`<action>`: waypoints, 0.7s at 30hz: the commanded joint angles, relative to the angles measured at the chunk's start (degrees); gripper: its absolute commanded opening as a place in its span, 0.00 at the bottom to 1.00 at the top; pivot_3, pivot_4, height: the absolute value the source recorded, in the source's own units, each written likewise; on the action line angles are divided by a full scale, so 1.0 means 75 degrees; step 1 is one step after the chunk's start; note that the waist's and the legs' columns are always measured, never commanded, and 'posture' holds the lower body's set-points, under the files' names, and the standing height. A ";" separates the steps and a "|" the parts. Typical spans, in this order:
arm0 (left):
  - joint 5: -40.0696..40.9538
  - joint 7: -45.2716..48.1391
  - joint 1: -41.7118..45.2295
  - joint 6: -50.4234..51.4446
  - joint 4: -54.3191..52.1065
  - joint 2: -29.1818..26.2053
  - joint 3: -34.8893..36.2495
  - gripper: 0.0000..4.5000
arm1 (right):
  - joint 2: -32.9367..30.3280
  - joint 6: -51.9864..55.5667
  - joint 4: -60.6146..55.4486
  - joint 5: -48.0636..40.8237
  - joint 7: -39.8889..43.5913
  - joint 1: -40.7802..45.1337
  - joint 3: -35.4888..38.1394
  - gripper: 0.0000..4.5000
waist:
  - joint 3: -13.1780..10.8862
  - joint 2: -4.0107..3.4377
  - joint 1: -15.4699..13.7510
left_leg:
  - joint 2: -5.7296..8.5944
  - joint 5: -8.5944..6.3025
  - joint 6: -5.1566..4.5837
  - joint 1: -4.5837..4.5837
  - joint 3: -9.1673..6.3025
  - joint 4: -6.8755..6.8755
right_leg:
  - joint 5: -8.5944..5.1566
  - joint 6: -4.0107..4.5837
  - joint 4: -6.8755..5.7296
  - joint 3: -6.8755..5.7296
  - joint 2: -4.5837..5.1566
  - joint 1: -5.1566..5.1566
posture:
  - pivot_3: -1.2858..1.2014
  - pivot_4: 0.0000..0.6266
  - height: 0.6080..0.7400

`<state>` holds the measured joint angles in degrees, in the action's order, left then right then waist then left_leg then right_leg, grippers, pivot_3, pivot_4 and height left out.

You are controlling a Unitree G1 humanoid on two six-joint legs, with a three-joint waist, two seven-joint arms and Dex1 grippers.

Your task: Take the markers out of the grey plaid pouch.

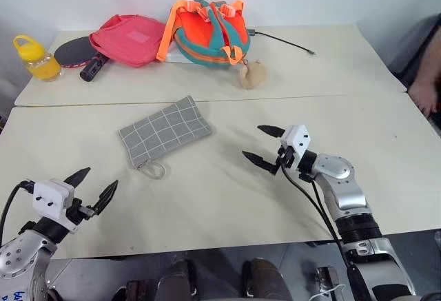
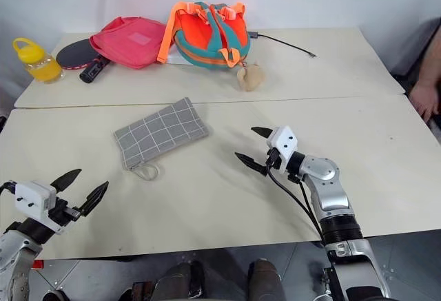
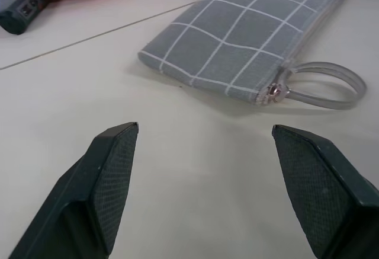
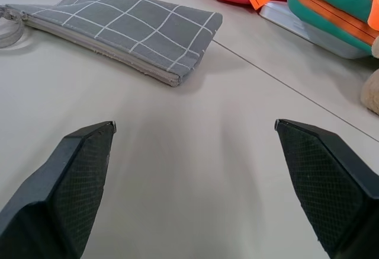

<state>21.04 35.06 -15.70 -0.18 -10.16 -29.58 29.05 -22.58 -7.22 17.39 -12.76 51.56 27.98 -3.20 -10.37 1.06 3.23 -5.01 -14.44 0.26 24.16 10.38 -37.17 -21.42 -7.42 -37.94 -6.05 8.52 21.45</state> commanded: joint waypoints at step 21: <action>-0.1883 0.0593 0.1354 -0.3751 0.2565 -0.1484 -0.0466 0.85 | 0.0053 0.0510 -0.1335 -0.0091 0.0065 0.0140 -0.0272 1.00 | 0.0000 0.0000 0.0007 | 0.0000 0.0000 0.0000 0.0001 0.0006 0.0006 | 0.0000 0.0000 0.0002 -0.0001 0.0001 0.0006 | 0.52 0.24 1.00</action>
<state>9.00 39.05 -6.16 -24.64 7.29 -39.58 27.04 -23.06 -4.30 10.30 -12.48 52.21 28.08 -4.79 -10.37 1.06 3.28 -5.01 -14.44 0.26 24.16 10.43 -37.10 -21.42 -7.42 -37.92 -6.06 8.52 21.50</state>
